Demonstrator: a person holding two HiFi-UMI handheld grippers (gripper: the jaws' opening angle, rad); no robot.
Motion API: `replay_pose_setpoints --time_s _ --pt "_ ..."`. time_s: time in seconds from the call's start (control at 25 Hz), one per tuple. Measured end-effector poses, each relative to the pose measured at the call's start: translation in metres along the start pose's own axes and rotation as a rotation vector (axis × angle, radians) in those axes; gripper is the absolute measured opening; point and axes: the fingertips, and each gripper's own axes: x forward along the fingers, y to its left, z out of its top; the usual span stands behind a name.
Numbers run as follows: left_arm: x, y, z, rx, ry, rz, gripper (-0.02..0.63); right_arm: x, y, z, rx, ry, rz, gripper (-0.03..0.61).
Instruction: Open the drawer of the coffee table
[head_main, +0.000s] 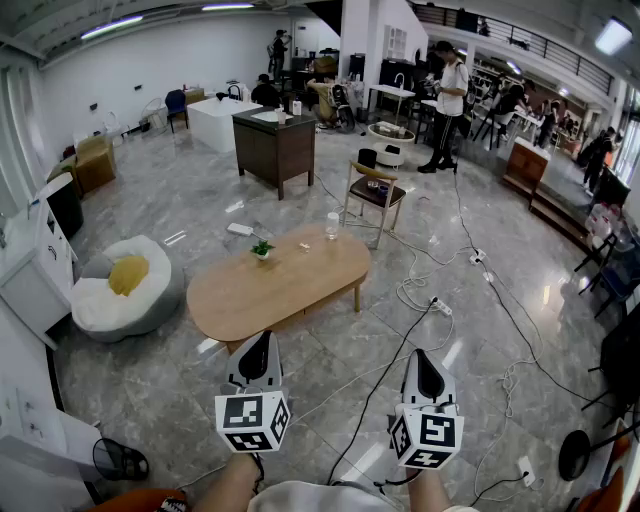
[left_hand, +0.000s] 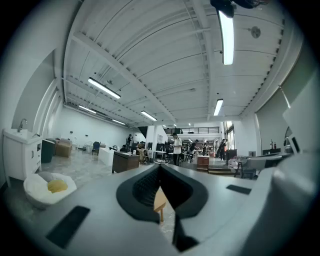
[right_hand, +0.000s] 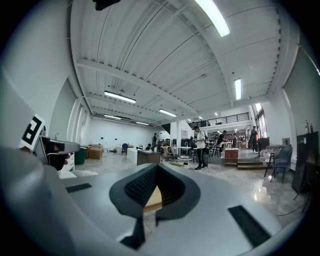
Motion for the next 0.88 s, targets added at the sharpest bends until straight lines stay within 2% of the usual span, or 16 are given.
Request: replay_pose_setpoints --time_s 0.32,0.56,0.76,0.8,0.84,0.88 --pt "0.007 -0.012 -0.001 0.009 0.006 -0.008 -0.006 0.003 -0.009 -0.001 0.0 0.003 0.008 0.0" --pt "0.016 -0.017 -0.005 0.007 0.01 -0.015 -0.006 0.011 -0.012 -0.002 0.077 -0.019 0.043 0.002" --pt "0.018 -0.011 -0.005 0.006 0.009 -0.01 -0.006 0.017 -0.011 -0.004 0.086 -0.012 0.043 0.002" --pt "0.019 -0.009 -0.005 0.005 0.009 -0.009 -0.006 0.019 -0.009 -0.005 0.087 -0.01 0.05 0.059" --pt "0.019 -0.007 -0.005 0.005 0.01 -0.007 -0.006 0.02 -0.008 -0.006 0.086 -0.008 0.053 0.086" --pt "0.02 -0.004 -0.006 0.005 0.01 -0.004 -0.006 0.021 -0.007 -0.007 0.084 -0.006 0.051 0.086"
